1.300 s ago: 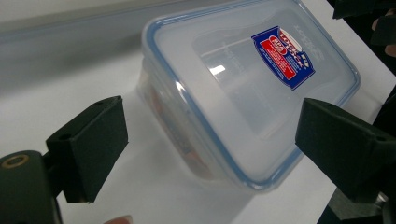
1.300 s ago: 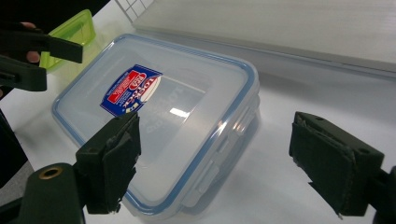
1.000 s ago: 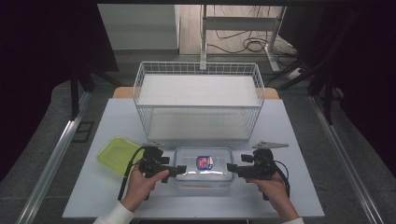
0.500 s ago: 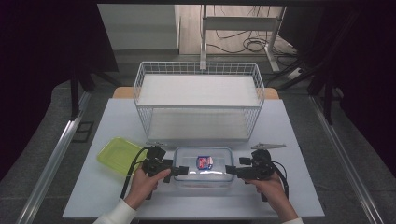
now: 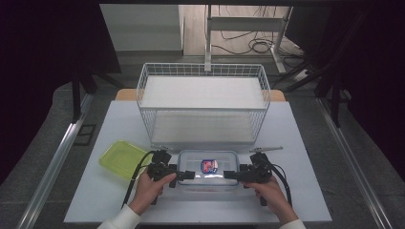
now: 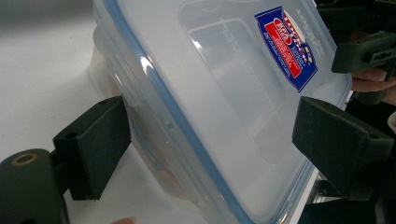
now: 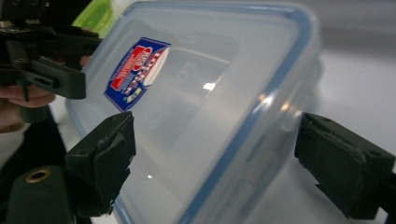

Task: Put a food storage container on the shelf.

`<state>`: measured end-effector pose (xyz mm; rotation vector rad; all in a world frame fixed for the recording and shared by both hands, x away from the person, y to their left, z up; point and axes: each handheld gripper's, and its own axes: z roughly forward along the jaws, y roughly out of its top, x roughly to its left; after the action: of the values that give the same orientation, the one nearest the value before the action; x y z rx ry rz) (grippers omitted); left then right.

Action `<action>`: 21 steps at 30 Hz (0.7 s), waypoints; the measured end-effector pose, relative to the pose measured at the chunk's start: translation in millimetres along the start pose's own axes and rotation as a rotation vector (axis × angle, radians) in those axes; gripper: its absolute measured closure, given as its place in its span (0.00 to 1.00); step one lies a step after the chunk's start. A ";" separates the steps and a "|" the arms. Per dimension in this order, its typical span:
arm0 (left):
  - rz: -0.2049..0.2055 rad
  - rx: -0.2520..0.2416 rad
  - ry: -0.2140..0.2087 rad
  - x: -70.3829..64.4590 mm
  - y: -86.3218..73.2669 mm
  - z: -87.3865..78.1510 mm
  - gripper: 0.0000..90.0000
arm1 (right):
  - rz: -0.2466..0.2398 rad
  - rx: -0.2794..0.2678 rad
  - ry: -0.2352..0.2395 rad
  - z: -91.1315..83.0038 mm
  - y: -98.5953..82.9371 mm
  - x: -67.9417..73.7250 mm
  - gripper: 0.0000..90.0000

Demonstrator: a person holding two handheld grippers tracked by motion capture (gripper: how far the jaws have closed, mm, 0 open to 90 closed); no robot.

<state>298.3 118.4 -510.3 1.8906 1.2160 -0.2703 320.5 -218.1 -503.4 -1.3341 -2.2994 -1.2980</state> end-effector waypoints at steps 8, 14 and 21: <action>0.019 -0.024 0.024 -4.9 -2.0 -2.5 0.17 | 0.050 -0.018 0.013 -7.3 -2.1 -3.2 0.27; 0.052 -0.054 0.050 -12.2 -7.6 -9.7 0.22 | 0.023 -0.032 0.006 -13.1 -4.5 1.4 0.32; 0.108 -0.105 0.054 -19.0 -21.4 -21.6 0.35 | -0.059 -0.046 -0.014 -22.4 -13.2 13.5 0.37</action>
<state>265.6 125.9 -497.5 1.8747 1.1371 -0.0961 296.8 -229.7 -490.6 -1.3025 -2.3482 -1.3724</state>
